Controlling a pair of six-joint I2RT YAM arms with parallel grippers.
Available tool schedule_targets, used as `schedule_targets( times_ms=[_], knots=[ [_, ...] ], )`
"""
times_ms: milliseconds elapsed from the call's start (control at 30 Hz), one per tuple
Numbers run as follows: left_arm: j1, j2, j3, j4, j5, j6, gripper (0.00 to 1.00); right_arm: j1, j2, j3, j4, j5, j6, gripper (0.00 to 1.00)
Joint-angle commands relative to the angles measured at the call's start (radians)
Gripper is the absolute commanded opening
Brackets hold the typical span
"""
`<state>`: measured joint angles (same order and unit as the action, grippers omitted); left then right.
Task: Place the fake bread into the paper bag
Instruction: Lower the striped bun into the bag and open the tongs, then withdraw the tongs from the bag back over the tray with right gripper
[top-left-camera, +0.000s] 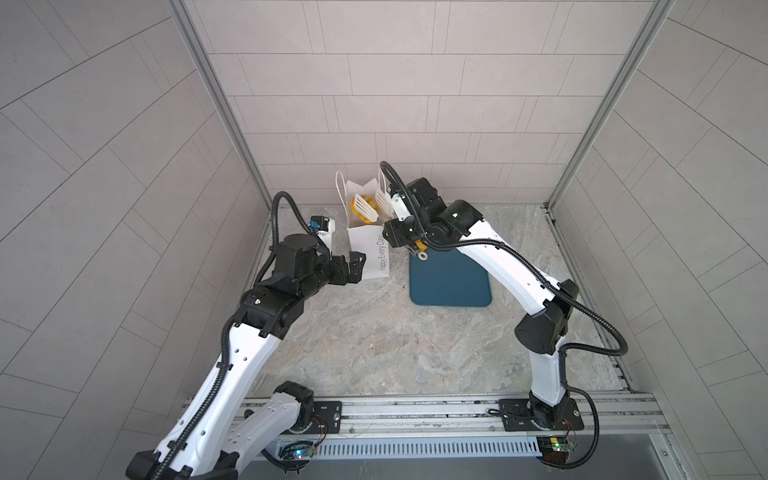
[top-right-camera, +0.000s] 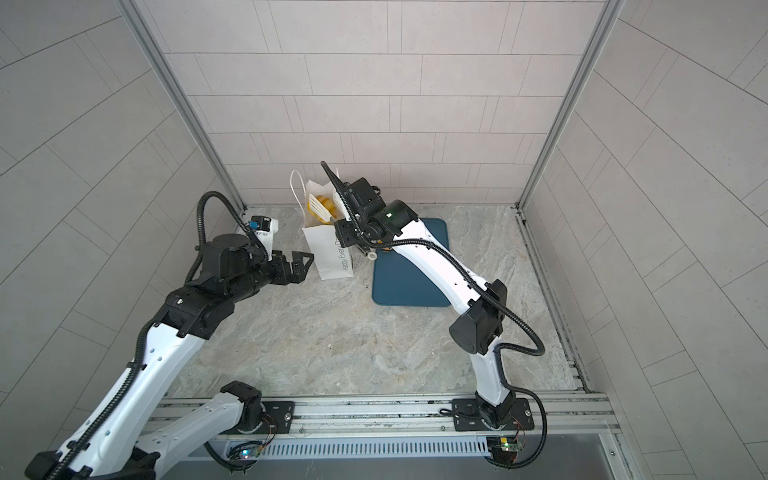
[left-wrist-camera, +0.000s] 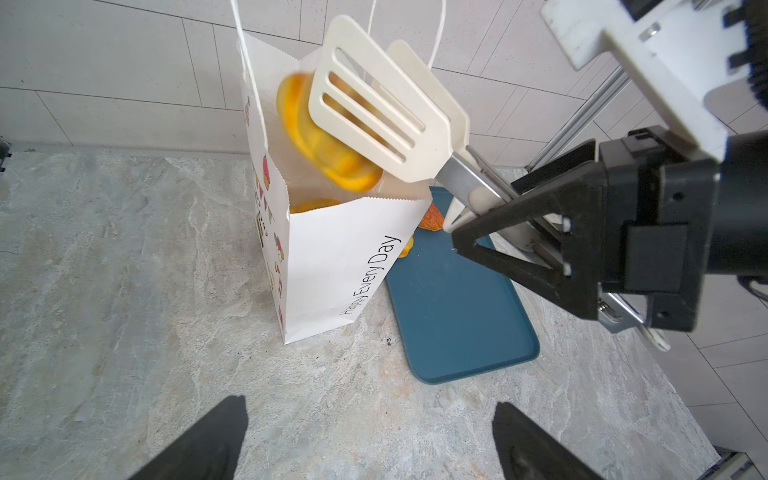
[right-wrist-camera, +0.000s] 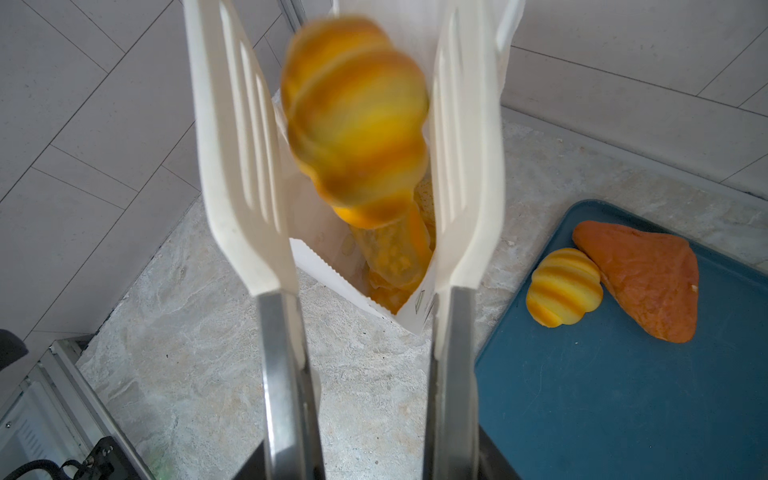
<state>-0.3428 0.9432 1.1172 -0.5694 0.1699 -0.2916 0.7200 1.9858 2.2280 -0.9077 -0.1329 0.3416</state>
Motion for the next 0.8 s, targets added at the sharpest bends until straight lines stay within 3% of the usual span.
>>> schedule_targets(
  times_ms=[0, 433, 767],
  knots=[
    [0.004, 0.003, -0.006, 0.025, 0.020, -0.011, 1.00, 0.004, -0.059, 0.027, -0.002, 0.020, -0.016, 0.54],
    [0.002, -0.002, 0.004, 0.023, 0.039, -0.024, 1.00, 0.014, -0.154, 0.001, -0.029, 0.044, -0.062, 0.55],
    [-0.035, -0.003, 0.013, 0.023, 0.016, -0.029, 1.00, 0.008, -0.374, -0.280, 0.060, 0.171, -0.130, 0.54]
  ],
)
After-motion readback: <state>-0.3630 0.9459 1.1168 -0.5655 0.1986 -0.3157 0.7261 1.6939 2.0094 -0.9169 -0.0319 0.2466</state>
